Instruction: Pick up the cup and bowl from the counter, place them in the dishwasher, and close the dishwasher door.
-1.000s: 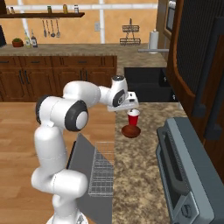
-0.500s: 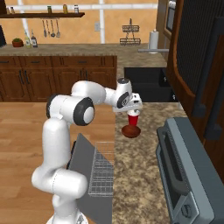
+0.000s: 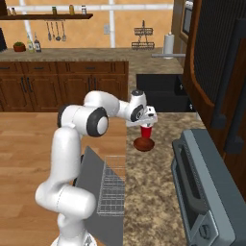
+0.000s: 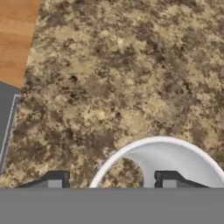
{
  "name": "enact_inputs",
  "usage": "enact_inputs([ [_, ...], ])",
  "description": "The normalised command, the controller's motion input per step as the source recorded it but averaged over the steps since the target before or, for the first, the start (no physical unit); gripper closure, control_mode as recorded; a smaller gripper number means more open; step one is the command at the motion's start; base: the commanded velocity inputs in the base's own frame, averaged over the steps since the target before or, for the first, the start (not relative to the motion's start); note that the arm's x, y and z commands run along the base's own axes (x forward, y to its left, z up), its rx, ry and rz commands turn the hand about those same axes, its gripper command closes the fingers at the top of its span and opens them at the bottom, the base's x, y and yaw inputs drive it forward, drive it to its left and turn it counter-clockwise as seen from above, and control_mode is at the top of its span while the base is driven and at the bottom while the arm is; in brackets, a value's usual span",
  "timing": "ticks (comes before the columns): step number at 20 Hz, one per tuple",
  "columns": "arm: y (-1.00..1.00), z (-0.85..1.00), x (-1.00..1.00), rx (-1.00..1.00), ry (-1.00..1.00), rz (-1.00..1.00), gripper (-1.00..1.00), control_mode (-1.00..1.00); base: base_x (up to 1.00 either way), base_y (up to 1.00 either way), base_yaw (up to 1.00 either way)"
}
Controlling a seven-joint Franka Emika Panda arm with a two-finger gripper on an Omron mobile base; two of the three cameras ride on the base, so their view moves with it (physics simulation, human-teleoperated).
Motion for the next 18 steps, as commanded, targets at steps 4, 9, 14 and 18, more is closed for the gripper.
enact_inputs([
  [4, 0.00, -0.03, 0.00, 0.00, 0.00, 0.00, 1.00, -1.00, 0.00, 0.00, 0.00],
  [9, 0.07, 0.00, 0.00, 0.00, -0.03, 0.01, 1.00, -1.00, 0.00, 0.00, 0.00],
  [14, 0.35, 0.16, -0.23, -0.01, -0.13, 0.02, 1.00, -1.00, 0.00, 0.00, 0.00],
  [18, 0.56, 0.09, -0.98, 0.00, -0.10, 0.06, 1.00, -1.00, 0.00, 0.00, 0.00],
])
